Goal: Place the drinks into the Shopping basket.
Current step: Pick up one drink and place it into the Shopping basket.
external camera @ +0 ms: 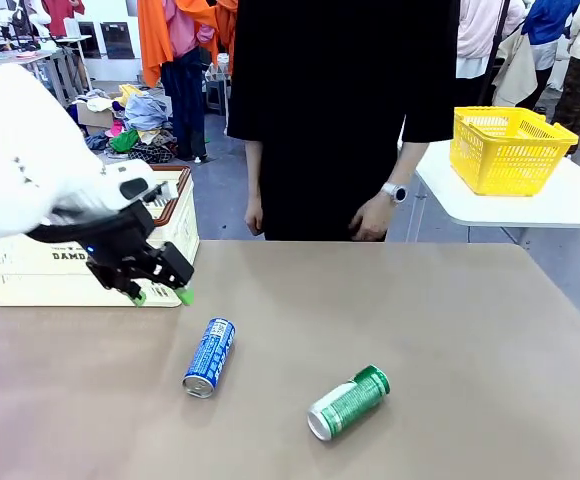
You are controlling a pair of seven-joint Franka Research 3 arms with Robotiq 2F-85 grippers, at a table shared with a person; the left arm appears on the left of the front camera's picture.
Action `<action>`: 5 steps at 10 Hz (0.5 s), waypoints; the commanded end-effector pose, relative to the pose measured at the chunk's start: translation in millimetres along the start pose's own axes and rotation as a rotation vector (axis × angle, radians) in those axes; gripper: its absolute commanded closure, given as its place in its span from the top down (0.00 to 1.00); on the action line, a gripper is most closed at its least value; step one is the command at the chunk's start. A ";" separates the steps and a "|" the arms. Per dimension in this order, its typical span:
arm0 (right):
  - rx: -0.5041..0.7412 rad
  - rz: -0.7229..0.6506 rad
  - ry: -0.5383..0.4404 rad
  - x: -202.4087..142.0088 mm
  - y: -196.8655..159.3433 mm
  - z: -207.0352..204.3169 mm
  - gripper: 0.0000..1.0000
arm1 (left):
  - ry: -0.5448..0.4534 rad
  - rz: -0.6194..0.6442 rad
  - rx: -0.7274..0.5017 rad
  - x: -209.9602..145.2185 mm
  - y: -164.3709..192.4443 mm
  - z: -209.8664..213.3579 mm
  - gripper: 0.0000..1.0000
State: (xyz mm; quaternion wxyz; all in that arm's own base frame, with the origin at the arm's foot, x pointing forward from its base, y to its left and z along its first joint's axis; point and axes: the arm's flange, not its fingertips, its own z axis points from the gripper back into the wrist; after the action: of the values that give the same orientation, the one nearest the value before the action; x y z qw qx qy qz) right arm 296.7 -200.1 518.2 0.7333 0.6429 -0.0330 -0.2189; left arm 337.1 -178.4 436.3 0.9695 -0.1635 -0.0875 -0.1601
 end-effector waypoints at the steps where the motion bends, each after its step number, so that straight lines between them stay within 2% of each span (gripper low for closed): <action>1: 0.016 -0.006 0.004 -0.7 5.2 1.4 1.00 | 0.003 0.018 0.054 -44.3 10.3 -50.0 1.00; 4: 0.016 -0.006 0.004 -0.7 5.2 1.4 1.00 | 0.047 0.005 0.088 -41.6 5.4 -81.7 1.00; 5: 0.016 -0.006 0.004 -0.7 5.2 1.4 1.00 | 0.035 0.008 0.067 -47.6 15.4 -69.8 1.00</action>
State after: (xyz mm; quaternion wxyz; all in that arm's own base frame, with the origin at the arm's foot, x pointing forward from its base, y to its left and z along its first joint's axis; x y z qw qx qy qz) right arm 296.8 -200.1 518.2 0.7333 0.6429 -0.0330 -0.2189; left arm 352.9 -206.6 370.9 0.9755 -0.1305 -0.0624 -0.1655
